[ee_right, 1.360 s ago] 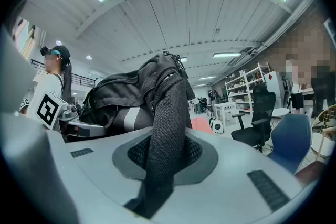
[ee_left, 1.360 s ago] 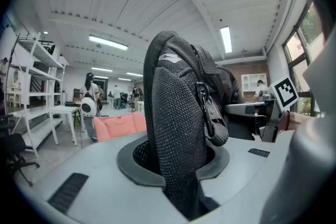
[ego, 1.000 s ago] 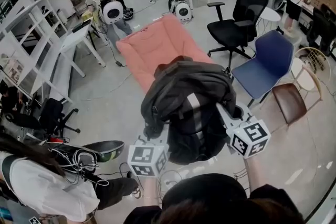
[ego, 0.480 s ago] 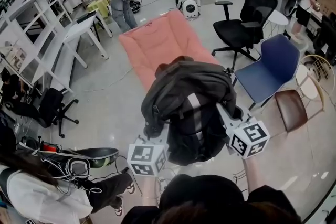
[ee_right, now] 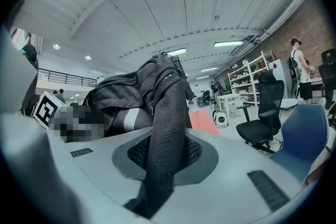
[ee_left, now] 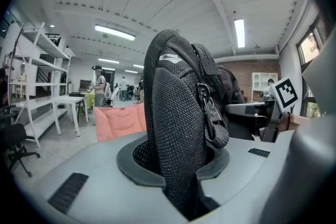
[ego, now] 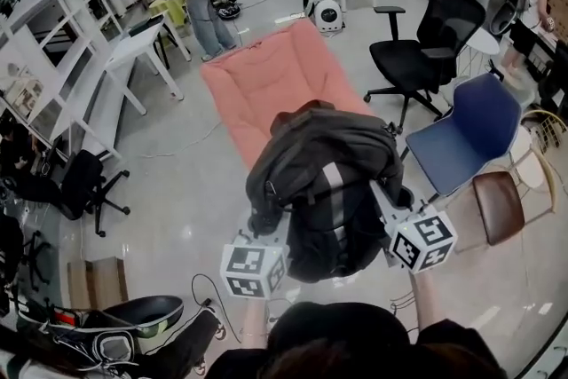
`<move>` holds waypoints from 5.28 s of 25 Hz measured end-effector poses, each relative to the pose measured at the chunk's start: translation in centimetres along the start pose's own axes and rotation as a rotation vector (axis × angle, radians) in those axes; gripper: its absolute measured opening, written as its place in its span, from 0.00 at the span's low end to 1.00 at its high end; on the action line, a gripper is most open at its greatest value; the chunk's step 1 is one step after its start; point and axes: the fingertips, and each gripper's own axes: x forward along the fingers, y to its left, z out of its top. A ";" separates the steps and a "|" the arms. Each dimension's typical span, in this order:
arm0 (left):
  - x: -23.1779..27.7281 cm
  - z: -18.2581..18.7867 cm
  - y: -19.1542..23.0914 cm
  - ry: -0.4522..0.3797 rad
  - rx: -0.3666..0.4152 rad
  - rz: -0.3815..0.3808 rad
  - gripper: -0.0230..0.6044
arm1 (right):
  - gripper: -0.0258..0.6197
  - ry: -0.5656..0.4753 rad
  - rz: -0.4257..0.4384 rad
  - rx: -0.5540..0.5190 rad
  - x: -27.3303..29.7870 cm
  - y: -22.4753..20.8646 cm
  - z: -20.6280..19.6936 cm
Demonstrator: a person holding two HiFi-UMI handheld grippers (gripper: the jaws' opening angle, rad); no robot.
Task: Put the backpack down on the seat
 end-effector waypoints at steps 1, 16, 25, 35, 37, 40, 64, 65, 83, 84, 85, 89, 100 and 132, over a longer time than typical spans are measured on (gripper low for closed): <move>0.9 0.3 0.6 0.001 -0.001 -0.002 0.21 | 0.14 0.000 -0.003 0.003 1.0 -0.4 0.2; 12.8 3.2 9.3 0.027 -0.003 -0.041 0.21 | 0.14 0.013 -0.040 0.026 14.4 -5.8 1.8; 18.0 3.2 12.2 0.045 0.000 -0.051 0.21 | 0.14 0.025 -0.043 0.030 19.8 -8.7 1.4; 23.4 3.2 14.7 0.102 -0.041 -0.044 0.21 | 0.15 0.088 -0.032 0.061 25.2 -12.1 1.0; 25.1 3.1 15.3 0.112 -0.056 -0.030 0.21 | 0.15 0.103 -0.017 0.064 26.9 -13.2 0.8; 27.5 3.0 16.2 0.128 -0.081 -0.006 0.21 | 0.14 0.126 0.007 0.067 29.4 -15.0 0.7; 44.1 2.4 25.0 0.214 -0.198 0.141 0.21 | 0.14 0.245 0.187 0.129 48.5 -25.2 -1.5; 44.8 2.1 25.5 0.223 -0.201 0.141 0.21 | 0.15 0.250 0.187 0.140 49.3 -25.5 -1.9; 55.0 -6.3 32.4 0.349 -0.257 0.093 0.21 | 0.14 0.357 0.157 0.239 59.6 -29.6 -11.7; 55.5 -6.5 32.8 0.351 -0.258 0.091 0.21 | 0.14 0.358 0.159 0.242 60.1 -29.7 -12.0; 55.9 -6.7 33.2 0.351 -0.259 0.089 0.21 | 0.14 0.357 0.160 0.248 60.6 -29.8 -12.2; 57.7 -7.4 34.8 0.349 -0.262 0.092 0.21 | 0.14 0.351 0.166 0.267 62.9 -30.4 -13.1; 62.1 -9.0 38.9 0.333 -0.252 0.121 0.22 | 0.14 0.343 0.161 0.235 68.6 -31.9 -15.1; 65.1 -11.1 44.0 0.370 -0.218 0.261 0.51 | 0.30 0.386 0.110 0.220 73.7 -32.3 -16.6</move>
